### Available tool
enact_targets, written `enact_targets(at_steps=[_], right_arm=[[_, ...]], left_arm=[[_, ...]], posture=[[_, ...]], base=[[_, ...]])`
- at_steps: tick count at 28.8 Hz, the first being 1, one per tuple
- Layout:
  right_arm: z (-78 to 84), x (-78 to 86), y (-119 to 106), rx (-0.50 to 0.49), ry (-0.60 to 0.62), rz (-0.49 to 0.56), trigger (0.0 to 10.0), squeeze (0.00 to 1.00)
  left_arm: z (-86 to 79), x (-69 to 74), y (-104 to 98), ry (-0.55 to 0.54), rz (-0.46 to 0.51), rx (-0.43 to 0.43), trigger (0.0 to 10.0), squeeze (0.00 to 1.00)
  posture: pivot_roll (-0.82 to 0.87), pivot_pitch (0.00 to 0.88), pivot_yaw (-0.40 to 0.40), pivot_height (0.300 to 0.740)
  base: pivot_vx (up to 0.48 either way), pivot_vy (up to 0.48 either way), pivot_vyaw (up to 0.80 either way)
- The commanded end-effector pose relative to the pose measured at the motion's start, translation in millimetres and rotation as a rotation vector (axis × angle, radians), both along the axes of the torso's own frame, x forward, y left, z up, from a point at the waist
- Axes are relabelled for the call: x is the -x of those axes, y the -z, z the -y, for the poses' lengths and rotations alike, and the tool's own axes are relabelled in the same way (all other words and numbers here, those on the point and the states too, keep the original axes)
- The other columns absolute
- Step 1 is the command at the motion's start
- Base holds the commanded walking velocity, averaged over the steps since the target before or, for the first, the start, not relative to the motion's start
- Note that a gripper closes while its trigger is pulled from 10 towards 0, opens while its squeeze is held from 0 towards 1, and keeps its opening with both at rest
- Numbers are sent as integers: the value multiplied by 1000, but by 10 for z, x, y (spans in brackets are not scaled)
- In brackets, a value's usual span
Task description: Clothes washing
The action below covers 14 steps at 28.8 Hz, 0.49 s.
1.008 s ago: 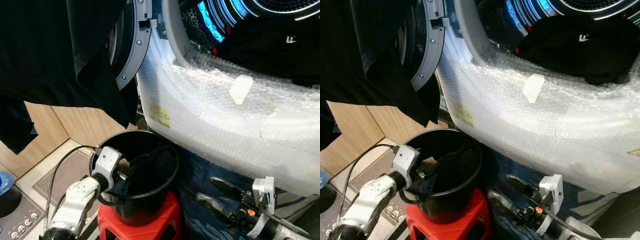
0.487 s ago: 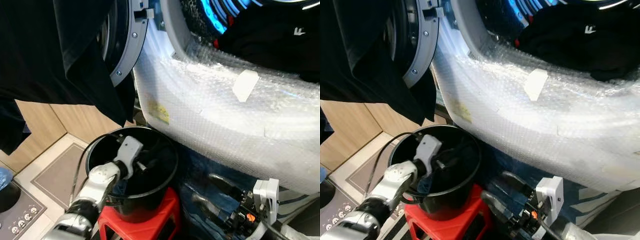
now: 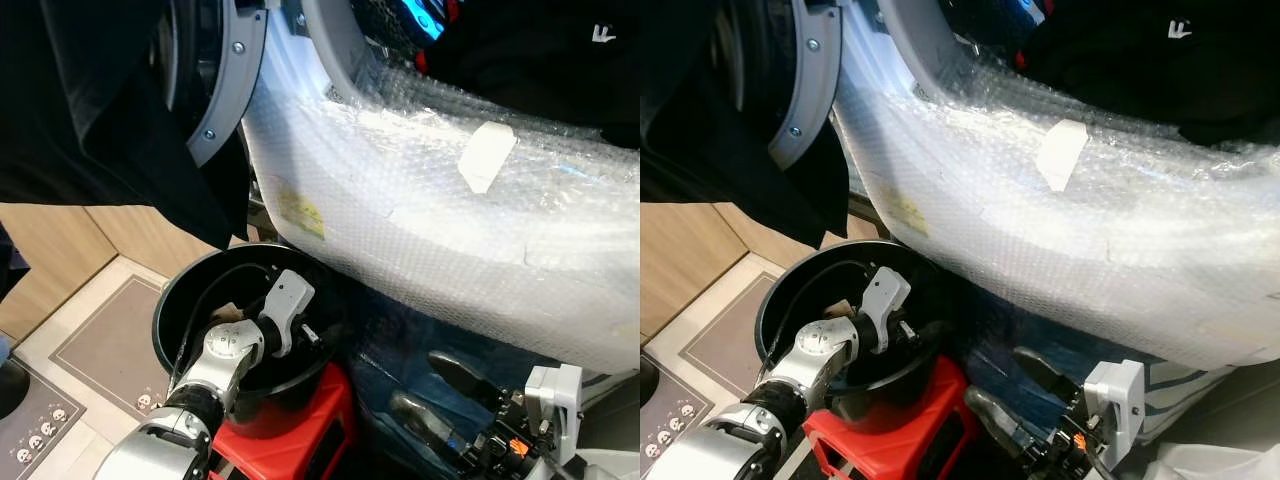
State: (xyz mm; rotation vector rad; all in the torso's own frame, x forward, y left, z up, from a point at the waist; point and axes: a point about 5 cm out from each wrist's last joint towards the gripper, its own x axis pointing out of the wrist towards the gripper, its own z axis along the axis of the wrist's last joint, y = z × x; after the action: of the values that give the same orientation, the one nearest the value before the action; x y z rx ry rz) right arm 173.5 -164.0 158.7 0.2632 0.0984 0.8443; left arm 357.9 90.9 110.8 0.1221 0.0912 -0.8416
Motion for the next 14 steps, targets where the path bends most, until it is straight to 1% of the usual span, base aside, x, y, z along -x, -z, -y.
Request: enact_targets(at_steps=[1, 3, 4, 5, 14], right_arm=[[1, 46, -39, 6, -2, 3, 10000, 0], [4, 48, -43, 6, 2, 2, 10000, 0], [3, 48, -50, 6, 4, 2, 10000, 0], [4, 44, -53, 6, 6, 3, 10000, 0], [12, 23, -77, 4, 13, 4, 10000, 0]], left_arm=[[-48, 30, 108, -20, -57, -1, 10000, 0], [-70, 28, 118, -33, -61, -1, 10000, 0], [-90, 30, 122, -38, -60, 8, 1333, 0], [-97, 30, 124, -42, -61, 12, 0, 0], [-104, 35, 119, -32, -66, 40, 0, 0]], posture=[[-306, 273, 64, 740], [-303, 276, 64, 740], [-303, 277, 64, 740], [-303, 277, 64, 740], [-295, 282, 65, 740]], base=[[0, 0, 0], [0, 0, 0], [0, 0, 0], [0, 0, 0], [0, 0, 0]])
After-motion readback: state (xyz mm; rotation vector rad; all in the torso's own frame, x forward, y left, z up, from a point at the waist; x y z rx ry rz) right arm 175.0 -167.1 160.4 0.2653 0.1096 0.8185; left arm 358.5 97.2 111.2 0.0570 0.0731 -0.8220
